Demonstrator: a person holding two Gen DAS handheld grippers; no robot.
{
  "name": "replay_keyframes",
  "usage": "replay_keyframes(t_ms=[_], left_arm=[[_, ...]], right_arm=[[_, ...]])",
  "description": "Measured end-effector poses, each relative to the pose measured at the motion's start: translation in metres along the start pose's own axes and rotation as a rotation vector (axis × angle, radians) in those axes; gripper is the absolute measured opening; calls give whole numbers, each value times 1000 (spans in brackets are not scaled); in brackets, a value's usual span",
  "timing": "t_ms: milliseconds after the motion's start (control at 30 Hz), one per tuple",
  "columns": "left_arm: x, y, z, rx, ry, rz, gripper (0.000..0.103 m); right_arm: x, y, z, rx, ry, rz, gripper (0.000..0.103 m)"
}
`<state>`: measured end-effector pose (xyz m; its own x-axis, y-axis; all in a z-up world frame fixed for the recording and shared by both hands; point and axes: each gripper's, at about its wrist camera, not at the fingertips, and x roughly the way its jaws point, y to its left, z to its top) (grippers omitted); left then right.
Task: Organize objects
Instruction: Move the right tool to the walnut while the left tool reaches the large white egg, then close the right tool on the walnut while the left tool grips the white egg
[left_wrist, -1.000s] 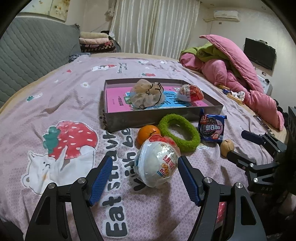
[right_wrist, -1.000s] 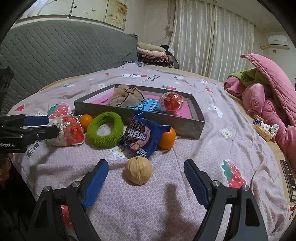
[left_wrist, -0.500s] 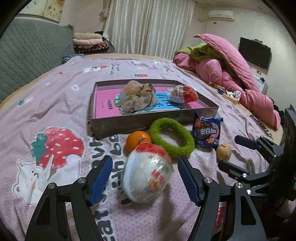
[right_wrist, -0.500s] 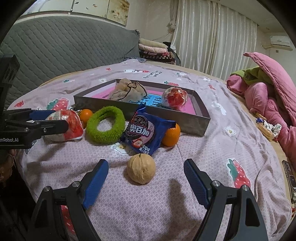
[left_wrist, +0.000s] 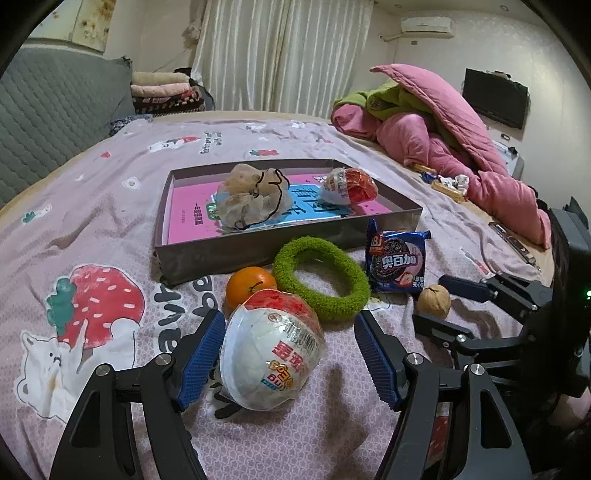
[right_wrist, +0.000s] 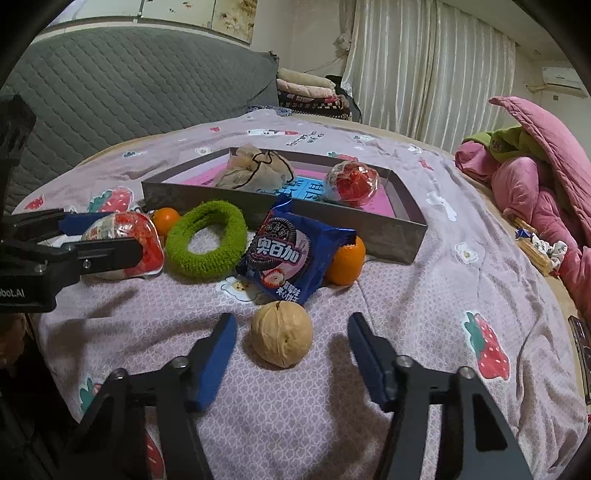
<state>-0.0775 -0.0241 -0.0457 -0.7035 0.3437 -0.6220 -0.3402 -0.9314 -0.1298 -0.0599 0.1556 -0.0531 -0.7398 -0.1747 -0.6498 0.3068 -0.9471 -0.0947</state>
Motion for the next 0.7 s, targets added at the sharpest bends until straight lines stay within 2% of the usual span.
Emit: replay_keyframes(t_ms=[100, 300, 600, 700], left_arm=[[1, -2, 1, 8, -1, 3, 72], [4, -4, -1, 31, 7, 27, 59], [1, -11, -5, 86, 0, 64, 56], [-4, -9, -3, 76, -18, 52, 56]], right_arm=[[2, 2, -1, -13, 4, 19, 47], [4, 1, -3, -9, 6, 53, 33], [3, -1, -2, -14, 2, 50, 33], [0, -4, -2, -3, -7, 47, 33]])
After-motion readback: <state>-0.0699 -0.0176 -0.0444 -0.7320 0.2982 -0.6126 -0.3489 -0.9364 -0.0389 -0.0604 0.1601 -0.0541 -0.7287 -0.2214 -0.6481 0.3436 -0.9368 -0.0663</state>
